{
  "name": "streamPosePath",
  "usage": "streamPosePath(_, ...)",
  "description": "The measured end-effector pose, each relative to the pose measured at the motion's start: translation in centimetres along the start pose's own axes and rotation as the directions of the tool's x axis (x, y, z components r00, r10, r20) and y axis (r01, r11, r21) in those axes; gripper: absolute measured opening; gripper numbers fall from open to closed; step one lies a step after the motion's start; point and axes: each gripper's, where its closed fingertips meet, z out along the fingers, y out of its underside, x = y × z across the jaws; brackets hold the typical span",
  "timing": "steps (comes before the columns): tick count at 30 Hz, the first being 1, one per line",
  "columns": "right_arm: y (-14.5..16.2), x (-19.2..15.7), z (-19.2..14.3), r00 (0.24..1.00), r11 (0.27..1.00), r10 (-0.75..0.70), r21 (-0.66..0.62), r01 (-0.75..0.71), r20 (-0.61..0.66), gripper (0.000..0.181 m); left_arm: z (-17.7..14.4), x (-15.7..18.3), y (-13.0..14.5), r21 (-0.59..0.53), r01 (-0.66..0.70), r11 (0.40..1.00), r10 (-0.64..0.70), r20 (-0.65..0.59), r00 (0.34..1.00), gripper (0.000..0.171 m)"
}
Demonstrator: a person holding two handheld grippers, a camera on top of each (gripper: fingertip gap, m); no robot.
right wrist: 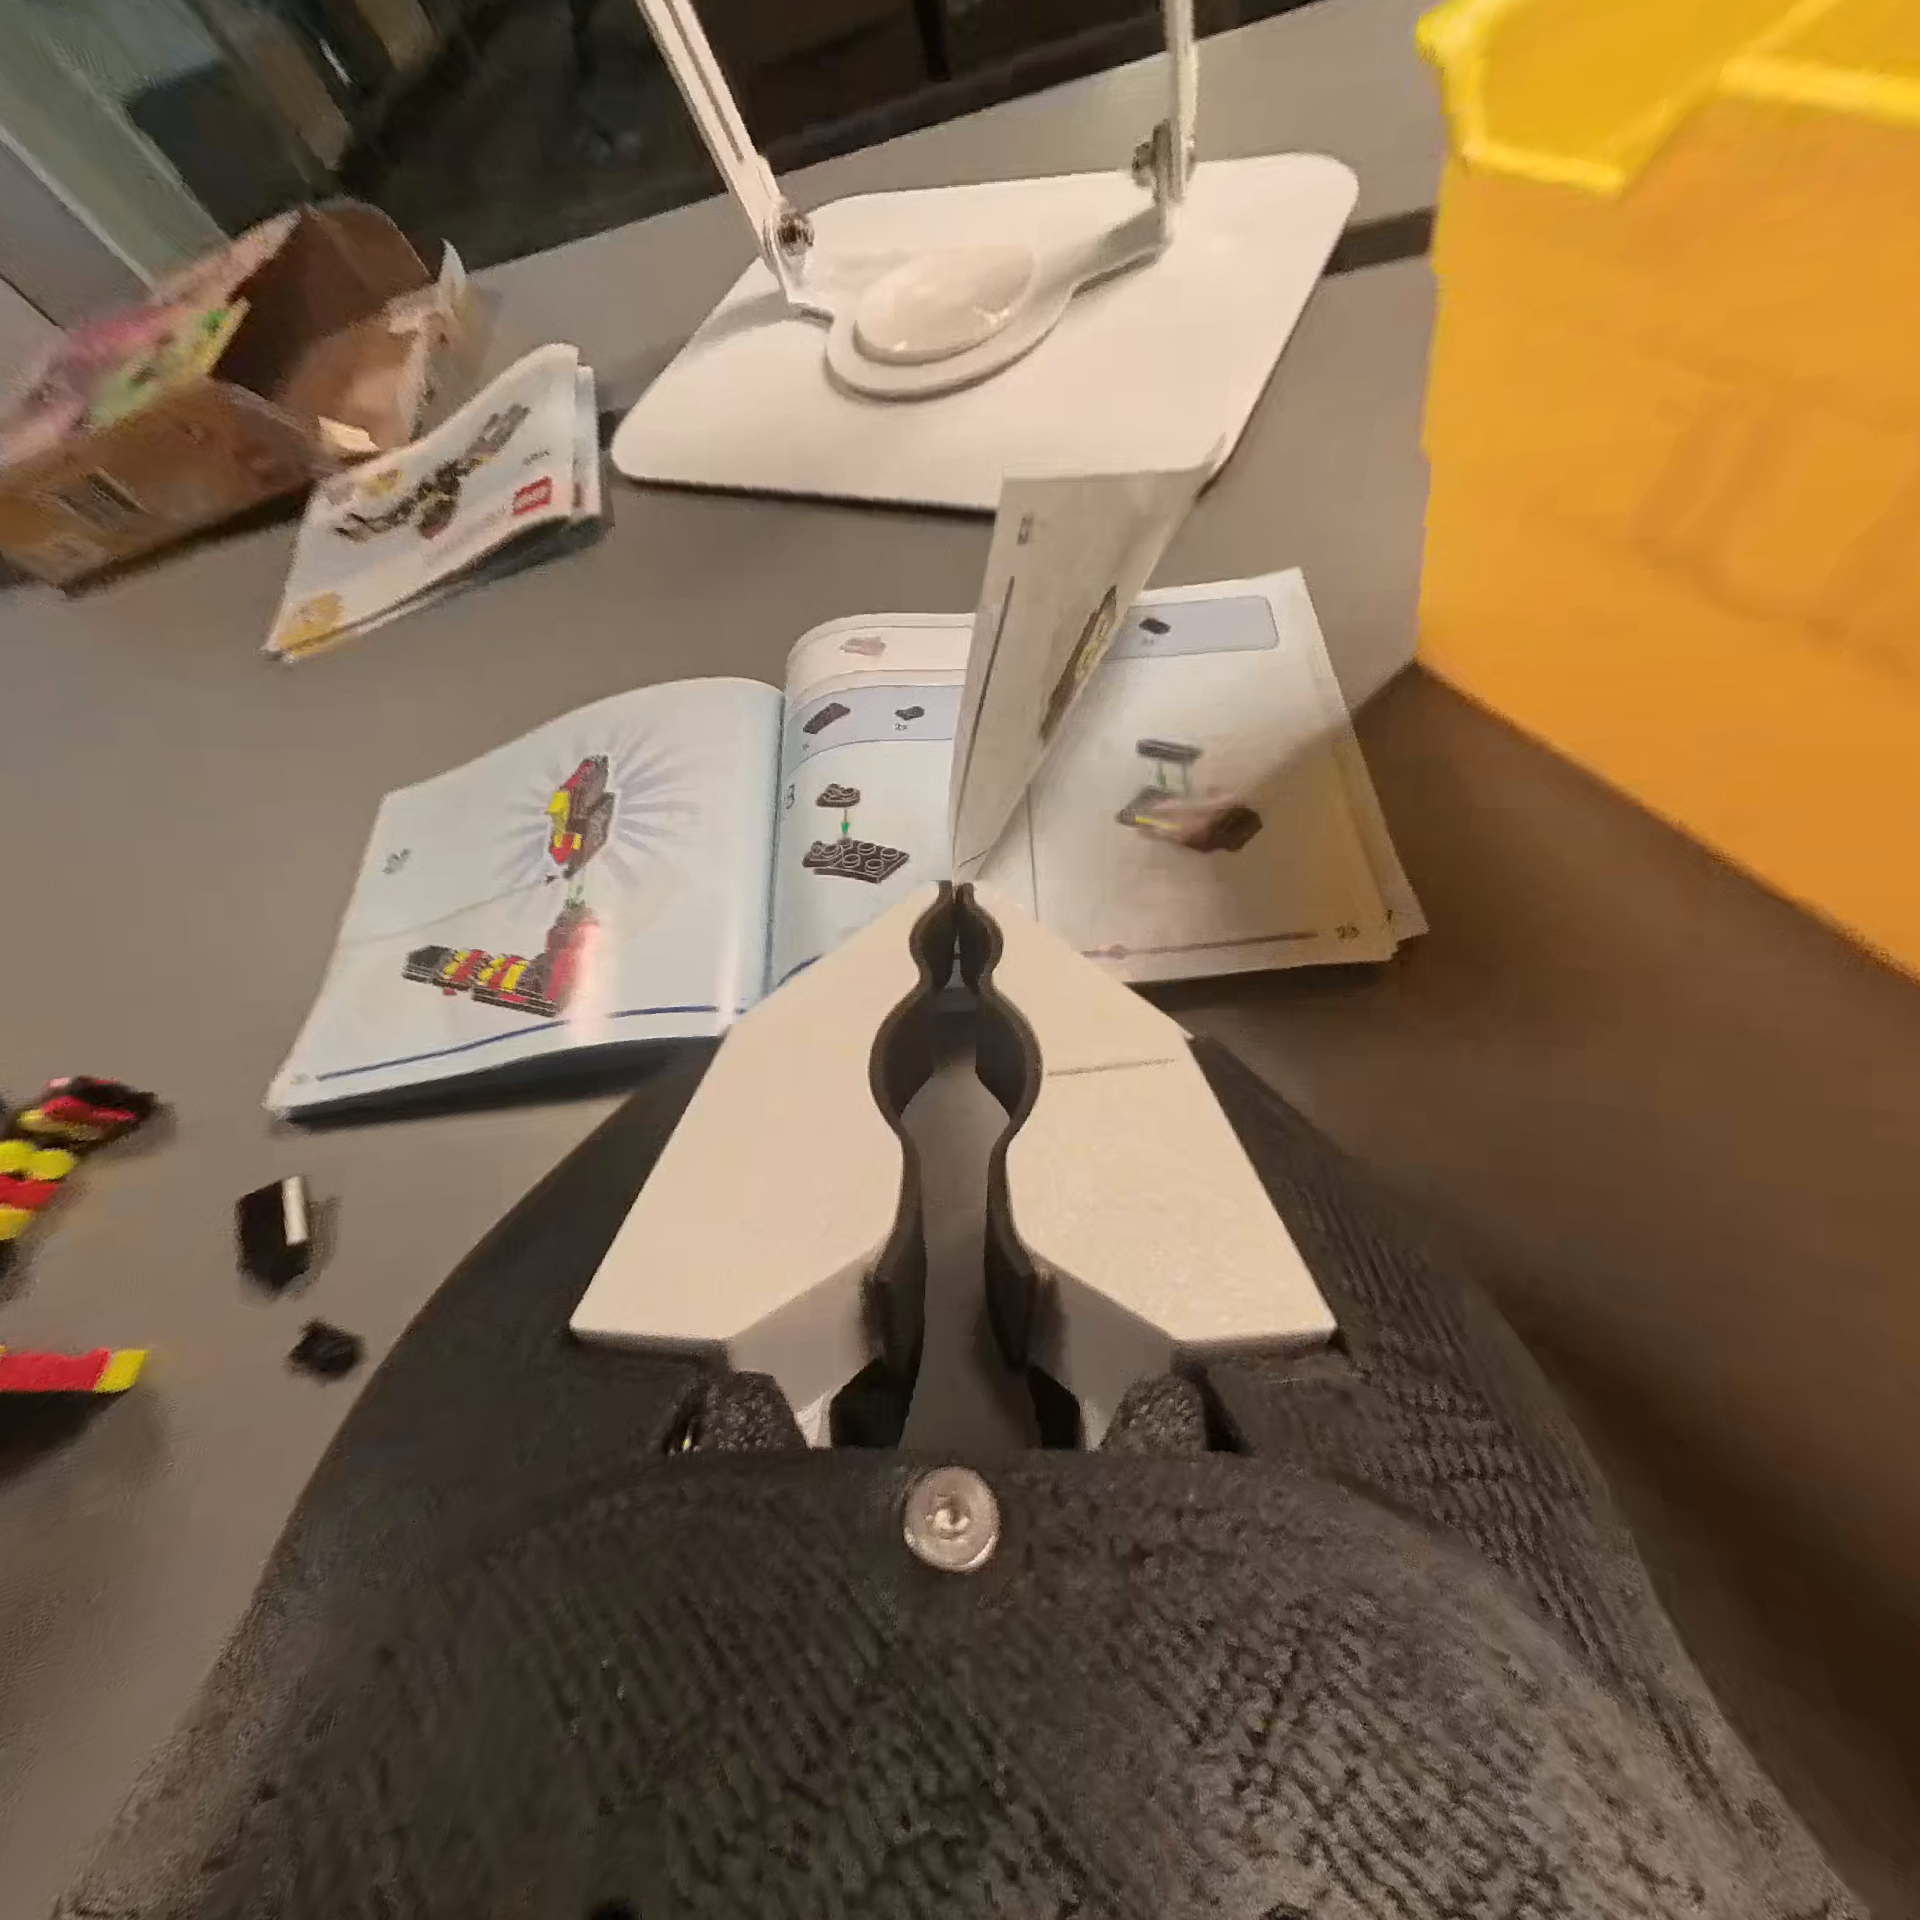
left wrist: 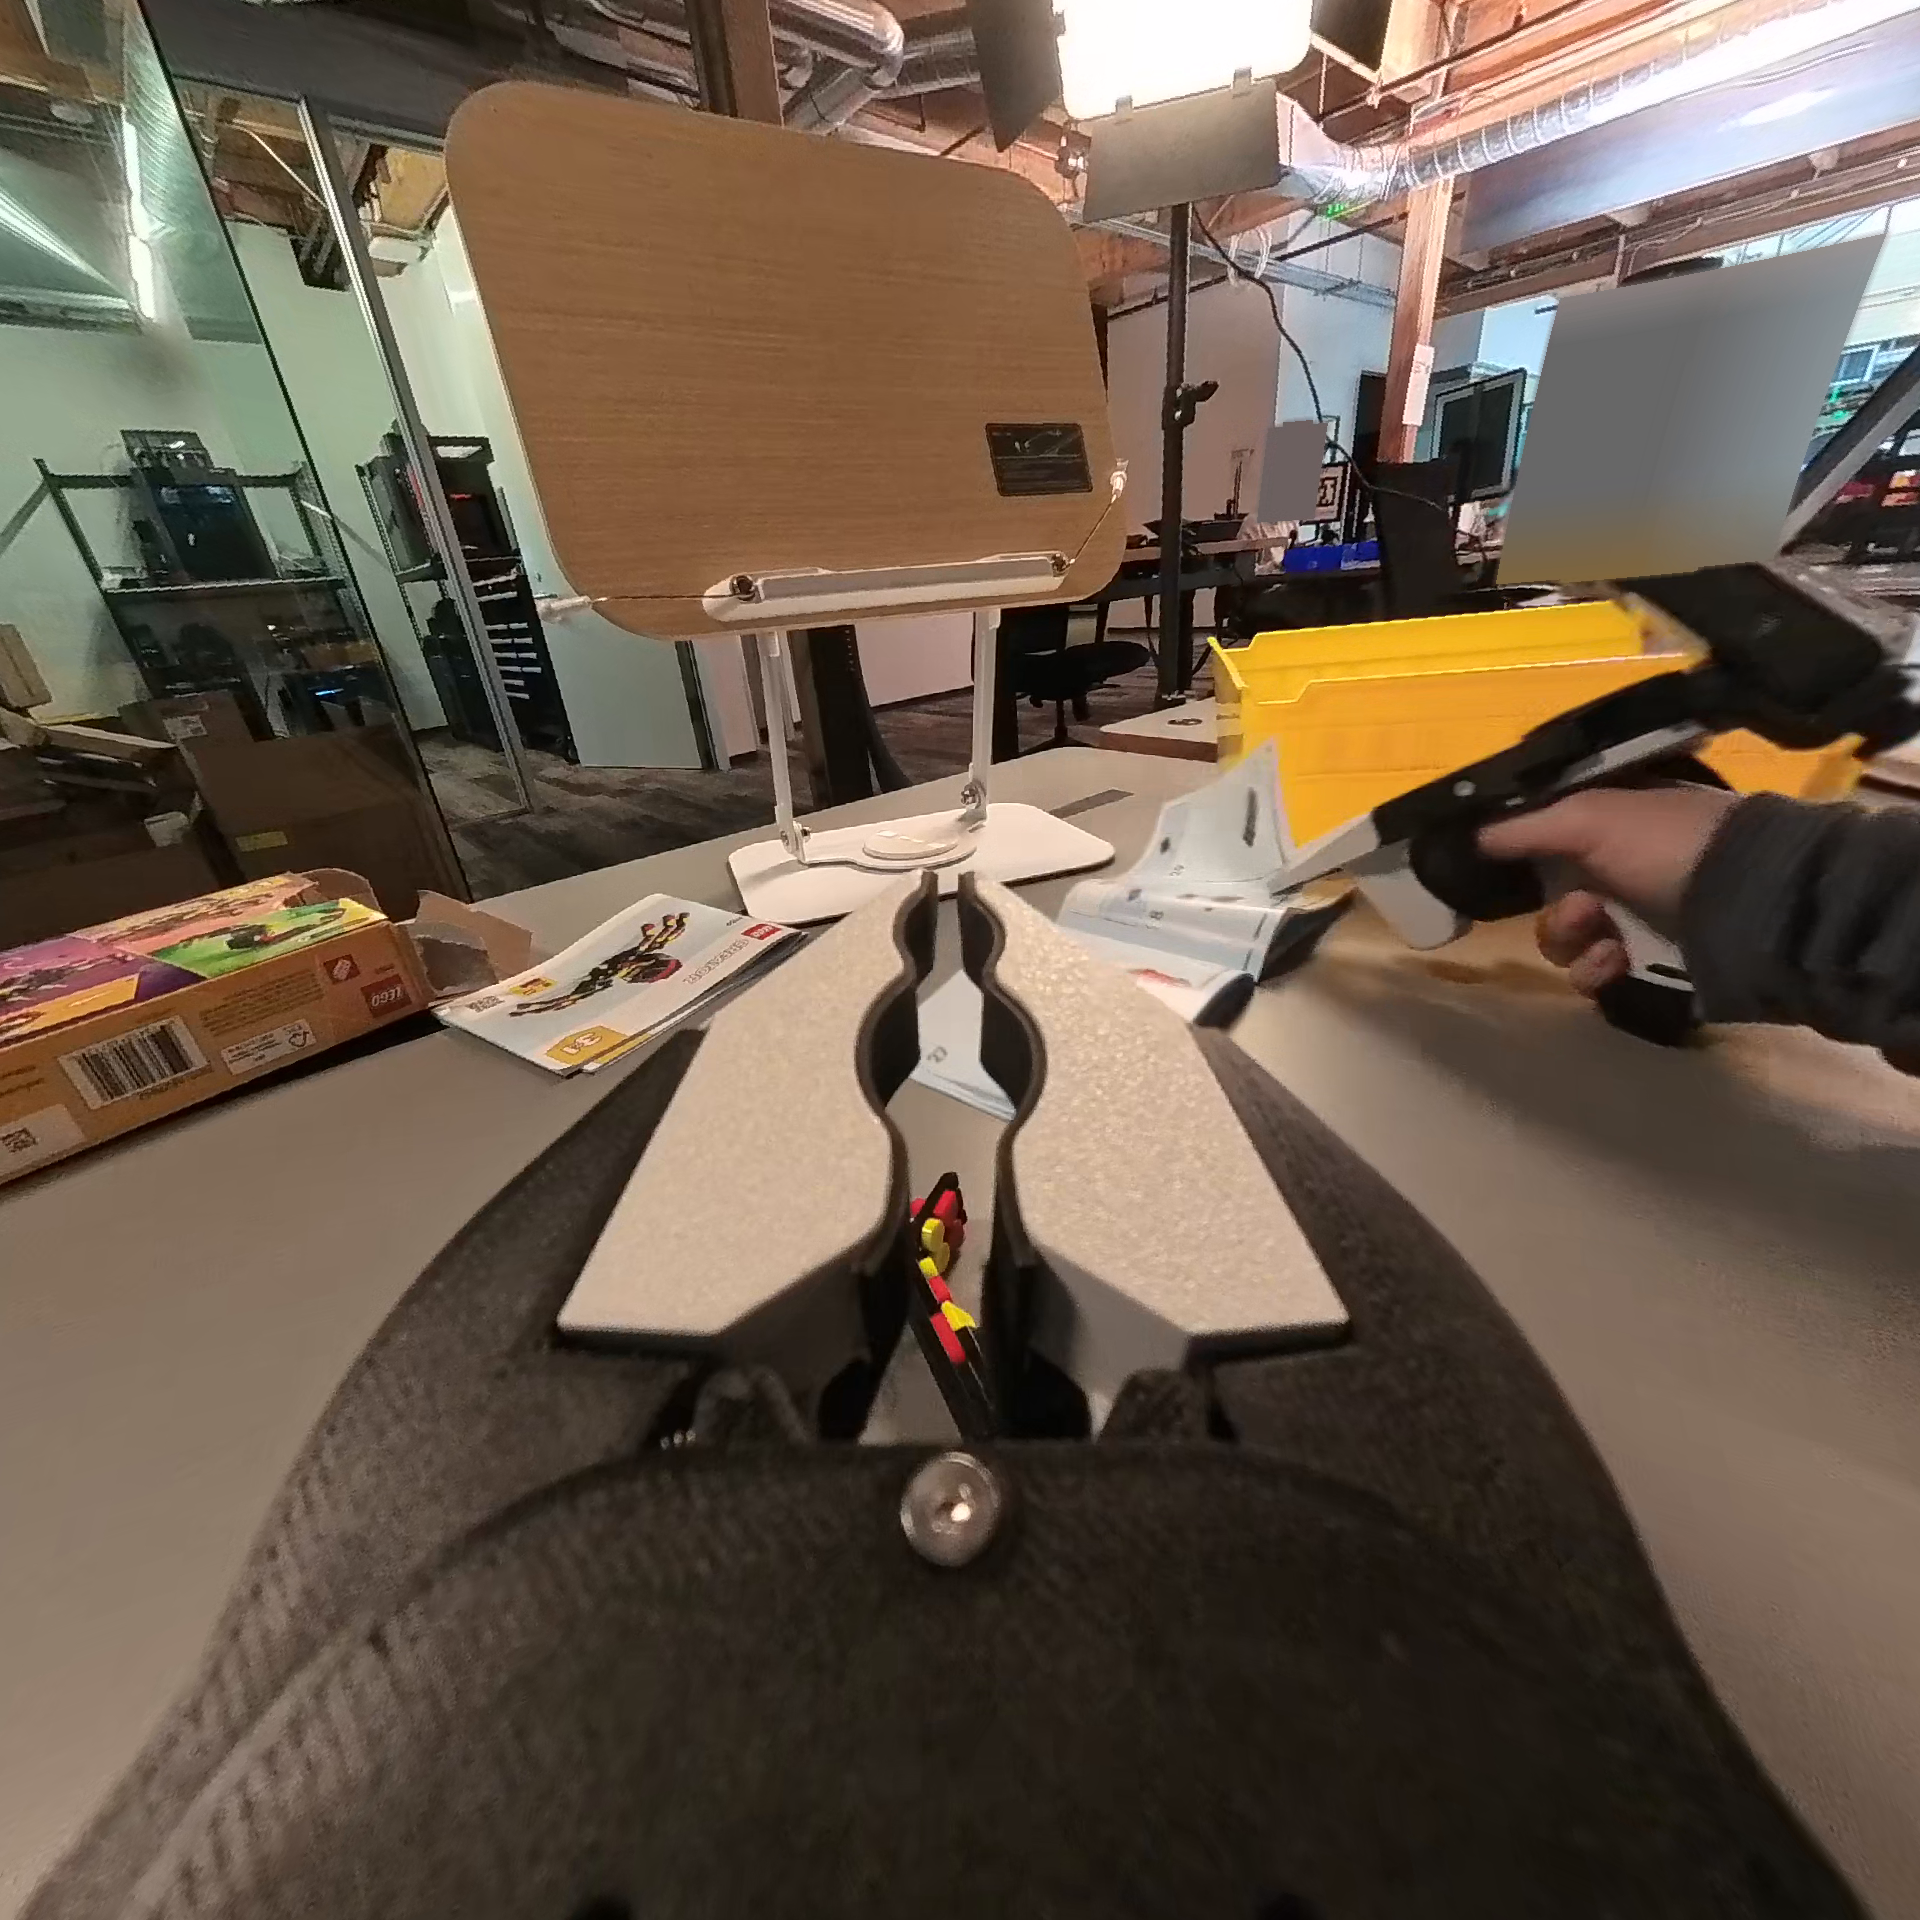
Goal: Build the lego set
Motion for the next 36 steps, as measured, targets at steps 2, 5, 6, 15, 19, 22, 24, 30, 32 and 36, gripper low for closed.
streamPosePath(2, 0.6, -0.3, -1.1, 0.997, 0.998, 0.066, 0.017, -0.067, 0.033, 0.0, 0.0, 0.0, 0.0, -0.002, 0.001, 1.0, -0.001, 0.0, 1.0, 0.002)
streamPosePath(5, 1.1, -0.3, -2.5, 0.991, 0.992, 0.121, 0.04, -0.124, 0.059, 0.0, 0.0, 0.0, 0.0, -0.001, 0.0, 1.0, 0.0, 0.0, 1.0, 0.002)
streamPosePath(6, 1.2, -0.2, -2.8, 0.988, 0.989, 0.137, 0.045, -0.14, 0.065, 0.0, 0.0, 0.0, 0.0, -0.001, 0.0, 1.0, 0.0, 0.0, 1.0, 0.002)
streamPosePath(15, 1.4, 0.1, -3.0, 0.966, 0.973, 0.225, 0.03, -0.231, 0.126, 0.0, 0.1, -0.1, 0.1, -0.003, -0.004, 1.0, 0.004, 0.005, 1.0, 0.002)
streamPosePath(19, 1.4, 0.0, -3.0, 0.964, 0.972, 0.228, 0.024, -0.234, 0.136, 0.0, 0.0, -0.4, 0.0, 0.005, 0.001, 1.0, -0.001, 0.023, 1.0, 0.003)
streamPosePath(22, 1.4, 0.0, -3.0, 0.964, 0.972, 0.229, 0.026, -0.234, 0.139, 0.0, -0.4, -1.3, -0.6, 0.038, -0.005, 0.999, 0.002, 0.078, 0.997, 0.003)
streamPosePath(24, 1.3, 0.0, -3.1, 0.964, 0.972, 0.228, 0.029, -0.234, 0.139, 0.0, -1.0, -1.9, -1.6, 0.09, -0.022, 0.996, 0.011, 0.122, 0.992, 0.003)
streamPosePath(30, 0.5, 0.7, -3.4, 0.965, 0.966, 0.232, 0.084, -0.243, 0.123, 0.004, -2.1, -3.0, -2.9, 0.147, -0.043, 0.988, 0.016, 0.18, 0.984, 0.005)
streamPosePath(32, 0.2, 1.2, -3.6, 0.965, 0.962, 0.238, 0.111, -0.249, 0.108, 0.007, -2.6, -3.7, -3.4, 0.158, -0.056, 0.986, 0.023, 0.204, 0.979, 0.006)
streamPosePath(36, -0.9, 2.5, -4.2, 0.967, 0.948, 0.244, 0.193, -0.253, 0.066, 0.015, -4.3, -6.3, -4.9, 0.173, -0.137, 0.975, 0.079, 0.305, 0.949, 0.007)
